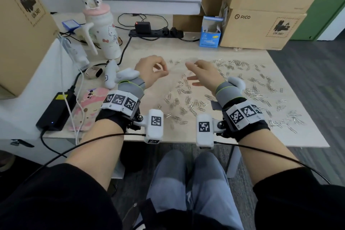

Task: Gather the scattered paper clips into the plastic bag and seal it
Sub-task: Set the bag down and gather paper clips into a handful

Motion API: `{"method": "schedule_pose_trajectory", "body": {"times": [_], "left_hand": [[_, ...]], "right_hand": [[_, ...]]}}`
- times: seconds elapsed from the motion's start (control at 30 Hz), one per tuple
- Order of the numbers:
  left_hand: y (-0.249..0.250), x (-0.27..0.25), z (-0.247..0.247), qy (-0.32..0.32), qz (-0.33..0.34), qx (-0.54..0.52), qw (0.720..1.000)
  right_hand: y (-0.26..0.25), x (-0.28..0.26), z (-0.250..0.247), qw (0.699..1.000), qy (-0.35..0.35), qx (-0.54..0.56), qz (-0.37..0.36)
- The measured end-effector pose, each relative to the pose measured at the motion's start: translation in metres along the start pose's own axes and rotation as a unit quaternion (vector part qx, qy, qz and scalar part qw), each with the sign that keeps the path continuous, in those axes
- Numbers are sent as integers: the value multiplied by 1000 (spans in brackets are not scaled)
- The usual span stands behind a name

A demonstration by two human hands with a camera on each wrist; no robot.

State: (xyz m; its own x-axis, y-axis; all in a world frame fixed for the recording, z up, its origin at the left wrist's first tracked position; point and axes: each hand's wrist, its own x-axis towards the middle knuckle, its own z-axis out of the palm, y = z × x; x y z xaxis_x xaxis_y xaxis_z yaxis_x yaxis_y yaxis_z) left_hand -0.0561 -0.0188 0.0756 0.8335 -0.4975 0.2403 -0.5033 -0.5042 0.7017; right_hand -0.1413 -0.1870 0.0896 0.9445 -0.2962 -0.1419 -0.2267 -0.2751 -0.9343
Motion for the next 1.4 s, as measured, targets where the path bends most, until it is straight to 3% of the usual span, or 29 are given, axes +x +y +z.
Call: {"method": "schedule_pose_trajectory", "body": {"times": [0.1,0.23,0.47,0.67,0.9,1.2,1.4], "left_hand": [[18,0,5,-18,57,63,996],[37,-5,11,2,73,109,991],[74,-18,17,72,78,57,993],[112,-19,16,5,41,22,999],[105,-10,14,24,-2,-28,999],[91,-11,3,-3,67,-10,998],[83,-9,-1,-20,83,-36,996]], "right_hand": [[-1,-11,-11,998,34,40,-30],[2,-28,-29,991,72,100,-57],[10,-46,-37,986,78,109,-99],[6,-49,-31,981,97,20,-170],[8,-42,-28,971,108,-66,-205],[-10,-44,-30,960,103,-105,-238],[-13,-41,-23,966,44,-54,-248]]}}
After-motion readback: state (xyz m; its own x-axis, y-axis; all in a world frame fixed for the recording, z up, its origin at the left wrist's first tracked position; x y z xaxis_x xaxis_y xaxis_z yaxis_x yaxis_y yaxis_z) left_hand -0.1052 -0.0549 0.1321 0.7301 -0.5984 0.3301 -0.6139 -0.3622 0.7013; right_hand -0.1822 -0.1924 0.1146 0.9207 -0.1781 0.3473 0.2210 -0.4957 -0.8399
